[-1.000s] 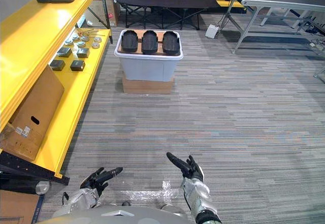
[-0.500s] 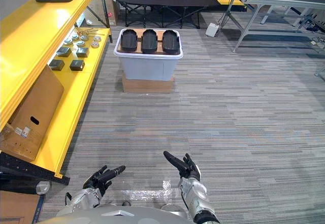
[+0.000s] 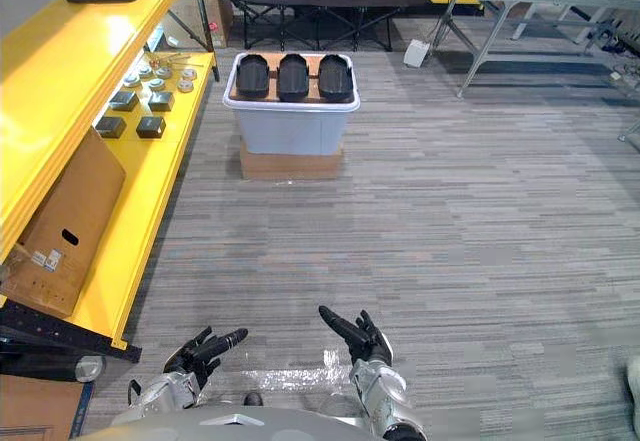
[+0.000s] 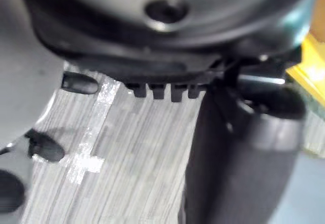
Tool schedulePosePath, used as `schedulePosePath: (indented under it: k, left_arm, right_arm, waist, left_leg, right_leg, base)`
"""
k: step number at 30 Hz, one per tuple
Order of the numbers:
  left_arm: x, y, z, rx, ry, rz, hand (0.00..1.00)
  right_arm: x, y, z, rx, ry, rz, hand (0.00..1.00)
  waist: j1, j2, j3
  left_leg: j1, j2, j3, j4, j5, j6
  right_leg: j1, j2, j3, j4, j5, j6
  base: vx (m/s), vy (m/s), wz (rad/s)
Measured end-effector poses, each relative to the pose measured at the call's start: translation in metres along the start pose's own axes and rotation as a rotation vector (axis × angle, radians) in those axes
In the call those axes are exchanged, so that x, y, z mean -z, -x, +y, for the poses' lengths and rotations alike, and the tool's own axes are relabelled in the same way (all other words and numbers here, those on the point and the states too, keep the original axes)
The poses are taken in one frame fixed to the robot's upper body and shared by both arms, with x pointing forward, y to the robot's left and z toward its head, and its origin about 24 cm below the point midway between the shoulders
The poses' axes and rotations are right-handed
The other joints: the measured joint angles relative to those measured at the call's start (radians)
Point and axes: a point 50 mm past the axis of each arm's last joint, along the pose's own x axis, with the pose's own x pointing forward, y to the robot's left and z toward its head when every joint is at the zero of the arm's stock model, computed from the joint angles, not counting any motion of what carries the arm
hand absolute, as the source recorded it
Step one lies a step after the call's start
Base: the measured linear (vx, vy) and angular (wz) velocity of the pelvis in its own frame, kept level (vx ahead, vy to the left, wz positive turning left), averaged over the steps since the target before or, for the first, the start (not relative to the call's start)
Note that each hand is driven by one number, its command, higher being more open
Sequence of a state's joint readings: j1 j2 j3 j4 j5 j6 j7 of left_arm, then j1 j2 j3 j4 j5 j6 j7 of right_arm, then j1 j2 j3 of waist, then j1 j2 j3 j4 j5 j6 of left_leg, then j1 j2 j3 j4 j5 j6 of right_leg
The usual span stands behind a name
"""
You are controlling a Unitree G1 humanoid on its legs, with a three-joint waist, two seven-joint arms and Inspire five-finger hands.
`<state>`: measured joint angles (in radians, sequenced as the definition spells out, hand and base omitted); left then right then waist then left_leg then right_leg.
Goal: Walk over and take three plastic housings, then place them on the shelf
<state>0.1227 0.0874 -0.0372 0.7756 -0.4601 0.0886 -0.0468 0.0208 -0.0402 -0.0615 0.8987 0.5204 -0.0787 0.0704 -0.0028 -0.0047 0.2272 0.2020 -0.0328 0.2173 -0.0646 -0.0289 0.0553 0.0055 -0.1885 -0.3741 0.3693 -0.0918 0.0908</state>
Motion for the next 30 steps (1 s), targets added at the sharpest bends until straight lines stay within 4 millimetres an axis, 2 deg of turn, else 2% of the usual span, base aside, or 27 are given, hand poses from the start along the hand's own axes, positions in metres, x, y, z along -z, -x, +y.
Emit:
schedulePosePath:
  k: [2, 4, 5, 6, 7, 9, 10, 12, 13, 14, 15, 16, 17, 18, 19, 20, 22, 23, 24, 25, 26, 27, 28, 29, 30]
  left_arm:
    - [-0.006, 0.0, 0.006, -0.015, -0.016, -0.02, 1.0]
    - [-0.006, 0.001, 0.011, -0.028, -0.019, -0.023, 1.0]
    - [-0.007, 0.0, 0.01, -0.029, -0.02, -0.02, 1.0]
    - [-0.007, -0.001, 0.009, -0.026, -0.023, -0.015, 1.0]
    - [-0.007, -0.001, 0.009, -0.025, -0.025, -0.012, 1.0]
    - [-0.008, 0.0, 0.013, -0.029, -0.029, -0.008, 1.0]
    - [-0.006, 0.001, 0.018, -0.039, -0.032, -0.003, 1.0]
    - [-0.003, 0.004, 0.024, -0.061, -0.019, 0.003, 1.0]
    - [-0.001, 0.004, 0.023, -0.066, -0.014, 0.009, 1.0]
    - [0.012, 0.007, 0.022, -0.079, 0.017, 0.037, 1.0]
    - [0.013, 0.007, 0.021, -0.083, 0.028, 0.036, 1.0]
    - [0.009, 0.005, 0.018, -0.077, 0.053, 0.012, 1.0]
    - [0.004, 0.004, 0.015, -0.065, 0.087, -0.022, 1.0]
    - [0.003, 0.004, 0.015, -0.065, 0.104, -0.029, 1.0]
    - [0.004, 0.004, 0.015, -0.066, 0.112, -0.031, 1.0]
    - [0.002, 0.004, 0.015, -0.063, 0.116, -0.043, 1.0]
    - [0.0, 0.003, 0.009, -0.044, 0.129, -0.062, 1.0]
    - [-0.001, 0.003, 0.009, -0.043, 0.143, -0.073, 1.0]
    - [-0.004, 0.003, 0.008, -0.04, 0.148, -0.083, 1.0]
    - [-0.005, 0.002, 0.007, -0.038, 0.148, -0.085, 1.0]
    - [-0.004, 0.003, 0.009, -0.046, 0.162, -0.086, 1.0]
    - [-0.002, 0.003, 0.011, -0.054, 0.166, -0.077, 1.0]
    - [0.0, 0.003, 0.012, -0.057, 0.163, -0.07, 1.0]
    - [-0.002, 0.003, 0.014, -0.06, 0.157, -0.074, 1.0]
    - [-0.007, 0.003, 0.017, -0.061, 0.144, -0.087, 1.0]
  right_arm:
    - [0.005, 0.002, 0.001, -0.016, -0.049, 0.011, 1.0]
    - [0.009, 0.004, -0.001, -0.021, -0.08, 0.017, 1.0]
    - [0.008, 0.004, -0.004, -0.013, -0.087, 0.011, 1.0]
    - [0.004, 0.004, -0.008, -0.008, -0.098, -0.002, 1.0]
    - [0.004, 0.005, -0.011, -0.005, -0.106, -0.005, 1.0]
    - [0.011, 0.011, -0.023, 0.02, -0.143, 0.001, 1.0]
    - [0.019, 0.015, -0.03, 0.038, -0.171, 0.016, 1.0]
    - [0.032, 0.023, -0.041, 0.073, -0.208, 0.053, 1.0]
    - [0.038, 0.026, -0.047, 0.094, -0.218, 0.081, 1.0]
    - [0.04, 0.029, -0.059, 0.133, -0.234, 0.109, 1.0]
    - [0.038, 0.03, -0.063, 0.143, -0.221, 0.115, 1.0]
    - [0.037, 0.031, -0.069, 0.158, -0.207, 0.124, 1.0]
    - [0.029, 0.028, -0.073, 0.159, -0.162, 0.119, 1.0]
    - [0.03, 0.029, -0.076, 0.169, -0.142, 0.134, 1.0]
    - [0.033, 0.03, -0.078, 0.176, -0.135, 0.147, 1.0]
    - [0.034, 0.031, -0.079, 0.178, -0.129, 0.154, 1.0]
    - [0.025, 0.024, -0.073, 0.151, -0.129, 0.124, 1.0]
    - [0.017, 0.017, -0.063, 0.121, -0.1, 0.108, 1.0]
    - [0.013, 0.014, -0.059, 0.107, -0.085, 0.096, 1.0]
    - [0.011, 0.013, -0.056, 0.095, -0.075, 0.087, 1.0]
    - [0.009, 0.011, -0.051, 0.078, -0.049, 0.079, 1.0]
    - [0.011, 0.011, -0.051, 0.074, -0.05, 0.083, 1.0]
    - [0.011, 0.012, -0.052, 0.074, -0.046, 0.086, 1.0]
    - [0.014, 0.011, -0.047, 0.056, -0.028, 0.098, 1.0]
    - [0.014, 0.01, -0.044, 0.04, -0.02, 0.1, 1.0]
  waist:
    - [0.003, -0.013, 0.019]
    - [0.007, -0.021, 0.024]
    - [0.002, -0.013, 0.031]
    - [-0.001, 0.0, 0.04]
    - [-0.003, 0.001, 0.041]
    - [-0.002, -0.015, 0.043]
    - [0.003, -0.03, 0.045]
    - [0.002, -0.046, 0.033]
    - [-0.002, -0.038, 0.028]
    - [-0.002, -0.014, -0.006]
    - [-0.002, 0.011, -0.018]
    - [-0.001, 0.043, -0.027]
    - [0.001, 0.066, -0.005]
    - [-0.001, 0.078, 0.007]
    - [0.0, 0.079, 0.008]
    - [0.009, 0.077, 0.008]
    - [0.031, 0.074, 0.01]
    - [0.038, 0.065, 0.016]
    - [0.048, 0.054, 0.025]
    - [0.057, 0.052, 0.029]
    - [0.064, 0.05, 0.037]
    - [0.065, 0.052, 0.041]
    - [0.066, 0.053, 0.042]
    - [0.073, 0.034, 0.05]
    - [0.078, 0.014, 0.056]
  left_leg:
    - [0.001, 0.006, 0.003, 0.035, -0.024, 0.0]
    - [-0.003, 0.02, 0.001, 0.06, -0.055, -0.003]
    - [-0.008, 0.044, -0.001, 0.077, -0.072, -0.006]
    - [-0.014, 0.07, -0.014, 0.098, -0.09, -0.017]
    - [-0.017, 0.08, -0.022, 0.106, -0.097, -0.023]
    - [-0.009, 0.088, -0.051, 0.134, -0.121, -0.045]
    - [0.005, 0.086, -0.064, 0.164, -0.146, -0.068]
    - [0.016, 0.079, -0.085, 0.231, -0.217, -0.084]
    - [0.016, 0.086, -0.102, 0.272, -0.253, -0.095]
    - [0.004, 0.129, -0.109, 0.335, -0.287, -0.135]
    - [-0.044, 0.152, -0.109, 0.422, -0.303, -0.157]
    - [-0.143, 0.187, -0.11, 0.61, -0.302, -0.175]
    - [-0.246, 0.243, -0.097, 0.826, -0.268, -0.201]
    - [-0.287, 0.27, -0.074, 0.946, -0.269, -0.199]
    - [-0.3, 0.269, -0.071, 0.962, -0.269, -0.2]
    - [-0.32, 0.251, -0.057, 0.92, -0.269, -0.199]
    - [-0.368, 0.199, -0.05, 0.719, -0.256, -0.185]
    - [-0.39, 0.155, -0.058, 0.522, -0.202, -0.175]
    - [-0.398, 0.124, -0.078, 0.349, -0.116, -0.173]
    - [-0.401, 0.115, -0.097, 0.281, -0.071, -0.178]
    - [-0.401, 0.112, -0.114, 0.209, -0.004, -0.178]
    - [-0.388, 0.116, -0.116, 0.183, 0.029, -0.176]
    - [-0.379, 0.118, -0.116, 0.182, 0.054, -0.16]
    - [-0.351, 0.1, -0.091, 0.207, 0.142, -0.107]
    - [-0.348, 0.08, -0.074, 0.222, 0.134, -0.092]
  right_leg:
    - [-0.005, 0.001, 0.0, 0.022, -0.012, -0.013]
    - [0.01, 0.024, 0.015, -0.016, -0.014, -0.016]
    - [0.006, 0.055, 0.03, -0.048, -0.022, -0.028]
    - [-0.016, 0.082, 0.044, -0.069, -0.021, -0.029]
    - [-0.03, 0.091, 0.054, -0.077, -0.019, -0.025]
    - [-0.06, 0.086, 0.057, -0.095, -0.007, -0.018]
    - [-0.059, 0.074, 0.065, -0.112, -0.008, -0.021]
    - [-0.062, 0.052, 0.076, -0.095, -0.023, -0.052]
    - [-0.068, 0.049, 0.076, -0.044, -0.008, -0.076]
    - [-0.067, 0.079, 0.062, -0.029, -0.029, -0.098]
    - [-0.064, 0.104, 0.055, -0.049, -0.036, -0.1]
    - [-0.052, 0.127, 0.048, -0.078, -0.04, -0.105]
    - [0.013, 0.161, 0.043, -0.137, -0.026, -0.114]
    - [0.088, 0.177, 0.041, -0.181, -0.014, -0.138]
    - [0.12, 0.177, 0.039, -0.193, -0.014, -0.143]
    - [0.168, 0.173, 0.04, -0.219, -0.018, -0.147]
    - [0.204, 0.168, 0.067, -0.272, -0.017, -0.144]
    - [0.215, 0.16, 0.091, -0.29, -0.016, -0.143]
    - [0.229, 0.153, 0.114, -0.306, -0.02, -0.136]
    - [0.24, 0.153, 0.127, -0.313, -0.025, -0.127]
    - [0.27, 0.154, 0.14, -0.321, -0.042, -0.101]
    - [0.306, 0.157, 0.157, -0.319, -0.074, -0.076]
    - [0.324, 0.157, 0.163, -0.317, -0.088, -0.069]
    - [0.363, 0.127, 0.179, -0.299, -0.131, -0.05]
    - [0.362, 0.103, 0.185, -0.283, -0.15, -0.041]
  base:
    - [0.01, 0.075, -0.12]
    - [0.04, 0.005, -0.14]
    - [0.05, -0.052, 0.02]
    - [0.04, -0.045, 0.12]
    - [0.08, -0.081, 0.33]
    - [0.13, -0.119, 0.45]
    - [0.23, -0.23, 0.48]
    - [0.25, -0.259, 0.38]
    - [0.29, -0.296, 0.3]
    - [0.32, -0.278, 0.25]
    - [0.33, -0.249, 0.16]
    - [0.39, -0.209, 0.09]
    - [0.48, -0.232, 0.12]
    - [0.49, -0.226, 0.1]
    - [0.39, -0.132, 0.02]
    - [0.34, -0.077, -0.24]
    - [0.33, -0.012, -0.47]
    - [0.34, 0.072, -0.63]
    - [0.33, 0.091, -0.64]
    - [0.33, 0.134, -0.56]
    - [0.34, 0.183, -0.4]
    - [0.34, 0.214, -0.33]
    - [0.44, 0.31, -0.28]
    - [0.37, 0.263, -0.26]
    - [0.39, 0.234, -0.24]
